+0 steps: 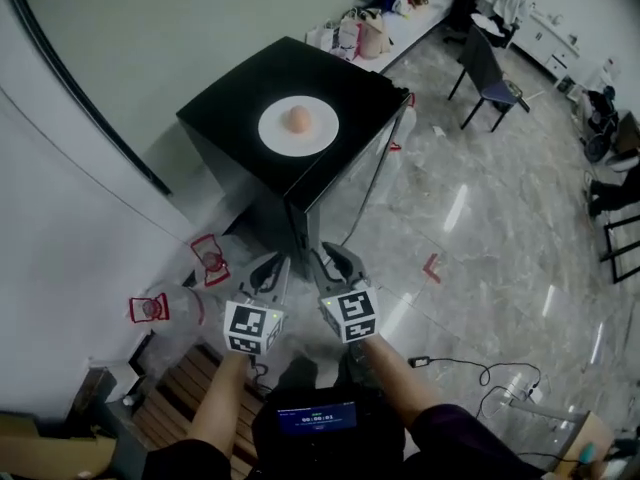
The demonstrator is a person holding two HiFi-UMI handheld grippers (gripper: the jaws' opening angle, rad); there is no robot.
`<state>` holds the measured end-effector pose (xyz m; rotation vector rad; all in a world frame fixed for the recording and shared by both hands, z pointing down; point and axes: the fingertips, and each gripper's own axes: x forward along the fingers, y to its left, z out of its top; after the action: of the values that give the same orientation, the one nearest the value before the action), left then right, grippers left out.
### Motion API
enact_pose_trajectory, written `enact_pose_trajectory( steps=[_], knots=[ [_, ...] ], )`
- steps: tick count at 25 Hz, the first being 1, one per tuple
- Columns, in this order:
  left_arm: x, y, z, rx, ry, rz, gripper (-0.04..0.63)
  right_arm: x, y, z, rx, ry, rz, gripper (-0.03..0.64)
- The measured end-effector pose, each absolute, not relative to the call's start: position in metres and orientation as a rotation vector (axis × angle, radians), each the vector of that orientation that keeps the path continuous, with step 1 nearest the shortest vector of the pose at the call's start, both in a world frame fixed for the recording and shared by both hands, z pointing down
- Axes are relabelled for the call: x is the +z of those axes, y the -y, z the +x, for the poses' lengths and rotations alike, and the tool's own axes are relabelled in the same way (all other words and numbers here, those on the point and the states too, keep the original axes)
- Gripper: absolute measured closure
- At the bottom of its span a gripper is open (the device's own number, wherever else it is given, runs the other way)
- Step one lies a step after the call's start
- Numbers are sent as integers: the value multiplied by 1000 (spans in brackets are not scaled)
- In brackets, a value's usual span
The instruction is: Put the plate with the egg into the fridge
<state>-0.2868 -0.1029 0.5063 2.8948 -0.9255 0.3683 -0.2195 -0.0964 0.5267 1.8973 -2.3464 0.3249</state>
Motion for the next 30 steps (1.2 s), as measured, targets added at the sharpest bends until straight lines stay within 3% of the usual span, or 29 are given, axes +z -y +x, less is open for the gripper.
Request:
enact_pose_trajectory(
  steps=[11,18,30],
  knots=[
    [535,143,-286,356,779,2906,584,602,136,-221,406,1961,2204,499],
    [542,155,-295,342,759,2901,584,604,137,-215,277,1795,2345,505],
    [543,147,-307,378,748,2914,584,607,134,-216,345,1794,2330,526]
  ],
)
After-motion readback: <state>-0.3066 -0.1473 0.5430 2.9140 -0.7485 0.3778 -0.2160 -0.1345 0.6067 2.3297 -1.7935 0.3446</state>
